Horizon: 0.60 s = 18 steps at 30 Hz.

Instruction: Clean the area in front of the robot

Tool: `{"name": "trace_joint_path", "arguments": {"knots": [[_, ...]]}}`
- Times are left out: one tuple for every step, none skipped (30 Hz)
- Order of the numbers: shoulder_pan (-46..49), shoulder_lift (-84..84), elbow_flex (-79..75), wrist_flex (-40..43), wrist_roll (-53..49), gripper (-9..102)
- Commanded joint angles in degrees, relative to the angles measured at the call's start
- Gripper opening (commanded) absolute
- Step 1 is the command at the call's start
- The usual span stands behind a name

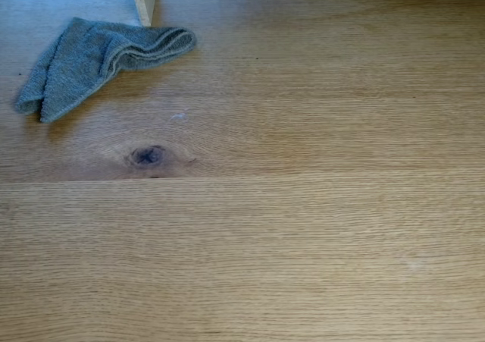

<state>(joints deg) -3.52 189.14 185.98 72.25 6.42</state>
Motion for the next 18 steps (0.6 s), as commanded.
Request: {"name": "trace_joint_path", "arguments": {"knots": [[14.9,0.3,7.0,0.4,-5.7,0],[14.9,0.3,7.0,0.4,-5.7,0],[14.9,0.3,7.0,0.4,-5.7,0],[14.9,0.3,7.0,0.4,-5.7,0],[14.9,0.3,7.0,0.4,-5.7,0],[14.9,0.3,7.0,0.4,-5.7,0],[14.9,0.3,7.0,0.4,-5.7,0],[15.1,0.3,7.0,0.4,-5.7,0],[15.1,0.3,7.0,0.4,-5.7,0],[14.8,0.3,7.0,0.4,-5.5,0],[14.3,0.3,7.0,0.4,-5.4,0],[14.0,0.3,7.0,0.4,-5.3,0],[13.4,0.3,7.0,0.4,-5.3,0],[13.0,0.3,7.0,0.4,-5.3,0],[12.6,0.3,7.0,0.4,-5.3,0],[12.4,0.3,7.0,0.4,-5.2,0],[12.4,0.3,7.0,0.4,-5.4,0],[12.0,0.3,7.0,-0.1,-6.4,0]]}}
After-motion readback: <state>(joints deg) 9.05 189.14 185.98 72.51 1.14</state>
